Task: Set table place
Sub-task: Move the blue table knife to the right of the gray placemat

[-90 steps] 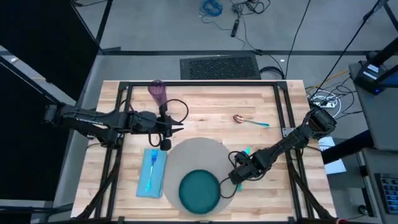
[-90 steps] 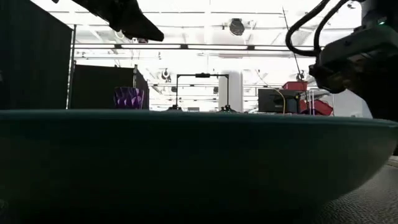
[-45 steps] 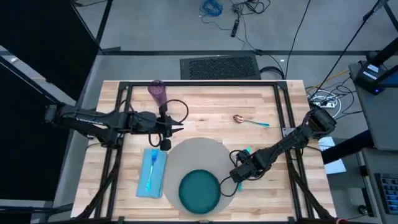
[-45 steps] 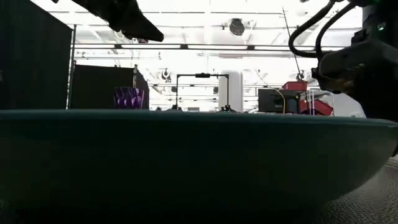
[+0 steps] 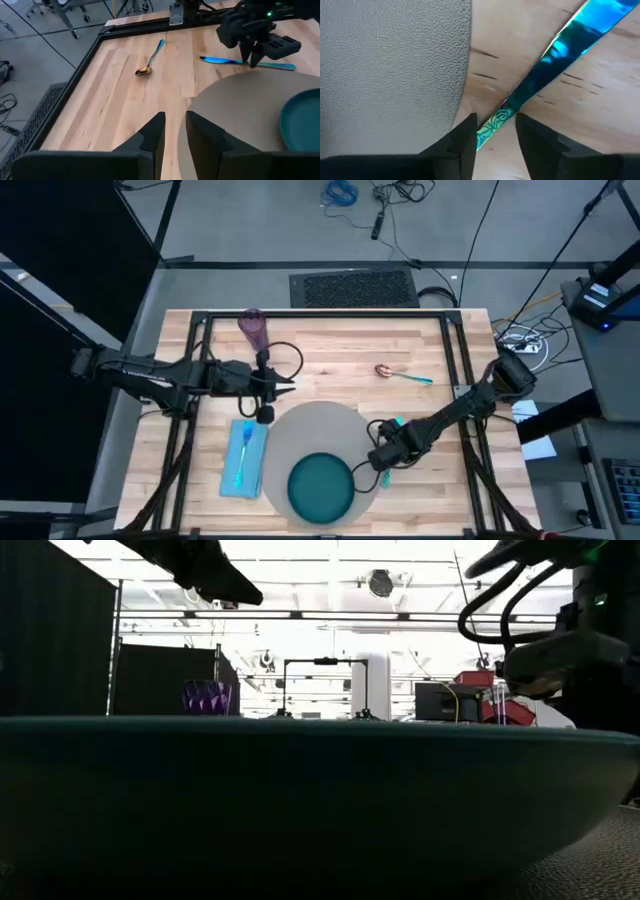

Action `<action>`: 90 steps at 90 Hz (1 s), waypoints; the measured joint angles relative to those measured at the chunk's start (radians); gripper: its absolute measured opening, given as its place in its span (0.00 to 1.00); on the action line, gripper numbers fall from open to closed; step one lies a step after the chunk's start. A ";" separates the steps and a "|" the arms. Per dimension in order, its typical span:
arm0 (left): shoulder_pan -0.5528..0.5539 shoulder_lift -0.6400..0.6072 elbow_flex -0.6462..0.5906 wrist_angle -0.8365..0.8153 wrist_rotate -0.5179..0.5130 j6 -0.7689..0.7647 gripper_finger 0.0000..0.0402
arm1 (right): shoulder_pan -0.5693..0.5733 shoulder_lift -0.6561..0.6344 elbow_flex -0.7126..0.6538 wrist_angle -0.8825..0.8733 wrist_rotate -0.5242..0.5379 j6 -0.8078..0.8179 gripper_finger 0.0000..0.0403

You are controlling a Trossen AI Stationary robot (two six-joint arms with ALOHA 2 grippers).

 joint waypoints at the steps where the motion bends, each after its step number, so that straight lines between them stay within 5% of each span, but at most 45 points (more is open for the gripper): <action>1: 0.000 0.000 0.000 0.000 0.000 0.000 0.16 | 0.001 0.000 0.000 0.000 0.000 0.001 0.25; 35: 0.000 0.000 0.000 0.000 0.000 0.000 0.16 | 0.074 0.001 -0.002 0.026 0.004 0.132 0.07; 90: -0.016 0.000 0.000 -0.003 0.001 0.008 0.16 | 0.161 0.004 -0.004 0.111 0.040 0.487 0.06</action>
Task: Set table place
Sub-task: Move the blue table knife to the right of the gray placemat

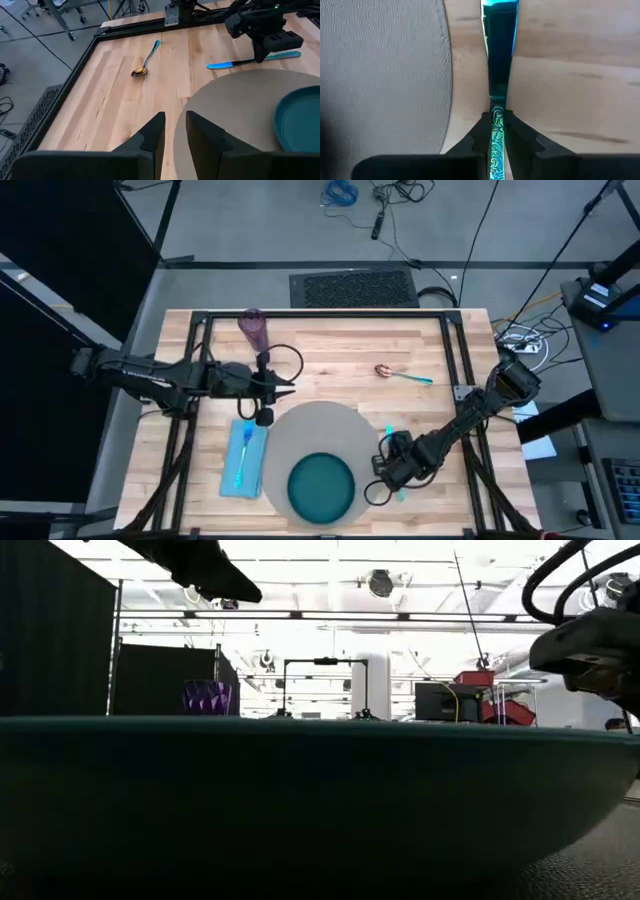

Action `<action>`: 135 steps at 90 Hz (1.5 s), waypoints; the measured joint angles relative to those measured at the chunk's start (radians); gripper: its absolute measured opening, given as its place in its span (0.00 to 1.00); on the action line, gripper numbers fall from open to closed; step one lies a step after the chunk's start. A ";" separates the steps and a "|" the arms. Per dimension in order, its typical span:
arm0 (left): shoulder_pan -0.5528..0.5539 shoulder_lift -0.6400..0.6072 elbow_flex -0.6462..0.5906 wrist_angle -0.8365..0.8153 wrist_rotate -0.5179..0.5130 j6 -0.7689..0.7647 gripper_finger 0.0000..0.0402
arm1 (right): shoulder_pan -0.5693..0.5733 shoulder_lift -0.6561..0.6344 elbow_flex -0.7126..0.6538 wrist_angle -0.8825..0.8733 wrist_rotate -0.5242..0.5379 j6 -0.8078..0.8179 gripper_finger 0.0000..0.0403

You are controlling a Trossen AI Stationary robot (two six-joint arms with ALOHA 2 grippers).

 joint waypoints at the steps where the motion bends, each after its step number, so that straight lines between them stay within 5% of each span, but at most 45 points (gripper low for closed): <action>1: 0.000 0.000 0.000 -0.001 0.000 0.000 0.16 | 0.001 0.000 0.000 0.005 0.001 0.004 0.06; 63: 0.001 0.000 0.000 -0.005 0.000 -0.001 0.16 | 0.011 0.010 0.002 0.061 0.013 -0.008 0.07; 107: 0.001 0.000 0.000 -0.009 0.000 -0.002 0.16 | 0.000 -0.001 0.000 0.076 0.016 -0.066 0.30; 135: 0.001 0.000 0.000 -0.008 0.000 -0.004 0.16 | -0.060 -0.036 0.000 0.069 0.021 -0.244 0.35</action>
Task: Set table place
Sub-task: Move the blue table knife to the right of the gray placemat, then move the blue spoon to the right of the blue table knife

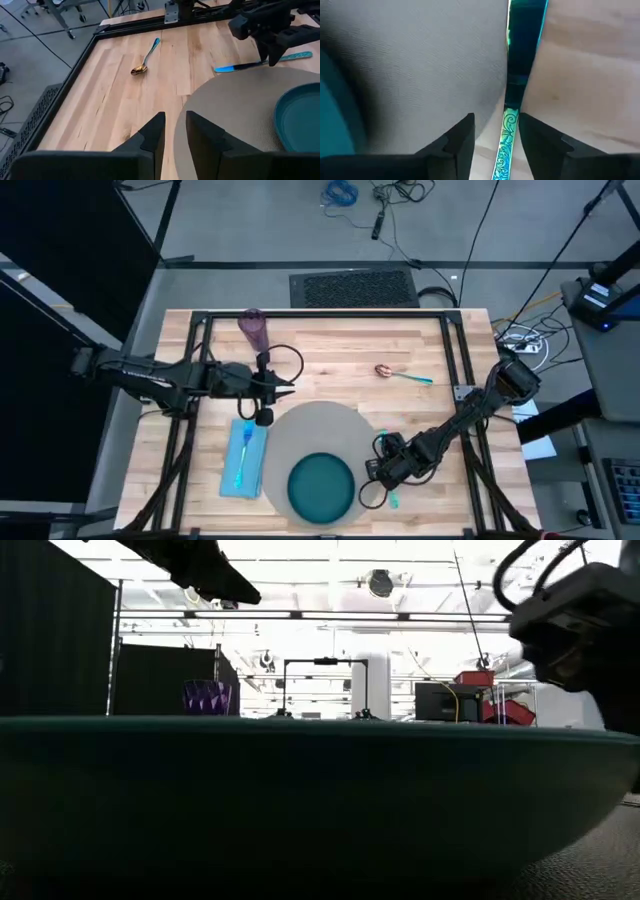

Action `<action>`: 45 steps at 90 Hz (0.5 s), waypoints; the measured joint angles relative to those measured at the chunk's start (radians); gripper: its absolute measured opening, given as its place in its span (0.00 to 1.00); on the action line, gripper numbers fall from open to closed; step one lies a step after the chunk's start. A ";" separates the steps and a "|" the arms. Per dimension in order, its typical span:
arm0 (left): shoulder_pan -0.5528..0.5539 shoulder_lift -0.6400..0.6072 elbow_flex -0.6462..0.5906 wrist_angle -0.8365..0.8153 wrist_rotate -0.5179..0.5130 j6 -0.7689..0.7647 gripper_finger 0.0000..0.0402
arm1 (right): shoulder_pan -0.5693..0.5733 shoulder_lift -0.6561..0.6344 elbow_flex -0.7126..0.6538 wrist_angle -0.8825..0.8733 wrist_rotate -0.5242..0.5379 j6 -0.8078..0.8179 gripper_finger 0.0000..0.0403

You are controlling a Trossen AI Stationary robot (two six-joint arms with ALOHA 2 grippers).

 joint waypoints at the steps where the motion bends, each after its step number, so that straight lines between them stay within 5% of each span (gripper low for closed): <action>1: 0.000 0.000 0.000 0.000 0.000 0.000 0.16 | -0.002 -0.003 0.000 -0.002 0.001 -0.006 0.35; 45: 0.000 0.000 0.000 0.002 0.001 -0.002 0.16 | -0.101 -0.216 0.001 -0.389 0.143 -0.202 0.33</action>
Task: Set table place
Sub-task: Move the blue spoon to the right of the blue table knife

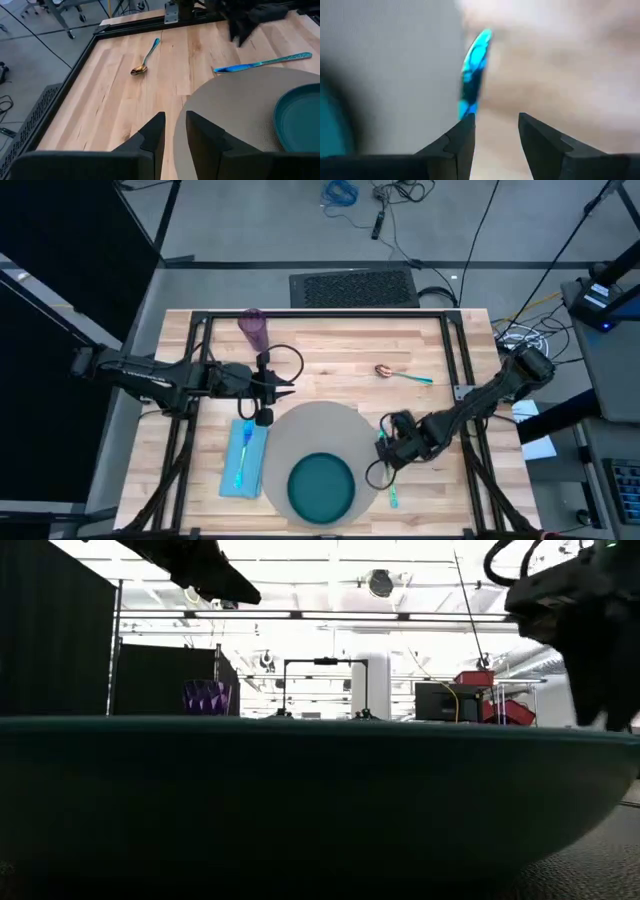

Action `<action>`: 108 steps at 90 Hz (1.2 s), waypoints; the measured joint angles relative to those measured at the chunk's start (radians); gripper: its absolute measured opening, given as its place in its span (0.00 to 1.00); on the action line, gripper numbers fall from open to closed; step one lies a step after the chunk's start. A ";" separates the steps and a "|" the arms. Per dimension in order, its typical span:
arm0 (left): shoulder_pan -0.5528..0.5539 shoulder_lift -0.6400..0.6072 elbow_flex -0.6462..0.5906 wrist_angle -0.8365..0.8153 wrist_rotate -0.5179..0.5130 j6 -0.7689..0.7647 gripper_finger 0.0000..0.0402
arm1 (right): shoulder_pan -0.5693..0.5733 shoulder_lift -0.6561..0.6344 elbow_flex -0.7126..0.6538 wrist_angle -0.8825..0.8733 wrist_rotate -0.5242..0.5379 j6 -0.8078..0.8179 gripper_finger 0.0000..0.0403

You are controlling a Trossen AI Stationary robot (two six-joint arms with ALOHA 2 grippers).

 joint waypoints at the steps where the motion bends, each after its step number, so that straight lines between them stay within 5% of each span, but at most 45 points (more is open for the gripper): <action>1: 0.000 0.000 0.000 0.000 0.000 0.000 0.16 | -0.007 -0.006 0.000 -0.006 0.005 -0.014 0.33; 28: 0.000 0.000 0.000 0.006 0.000 0.000 0.16 | -0.358 -0.125 0.001 -0.058 0.060 -0.681 0.33; 54: 0.000 0.000 0.000 0.007 0.000 -0.002 0.16 | -0.756 -0.125 0.001 -0.070 -0.159 -1.359 0.33; 78: 0.000 0.000 0.000 0.007 0.000 -0.001 0.16 | -0.984 -0.057 0.001 -0.079 -0.177 -1.664 0.33; 108: 0.000 0.000 0.000 0.002 0.000 0.000 0.16 | -1.020 0.075 0.001 -0.057 -0.177 -1.763 0.33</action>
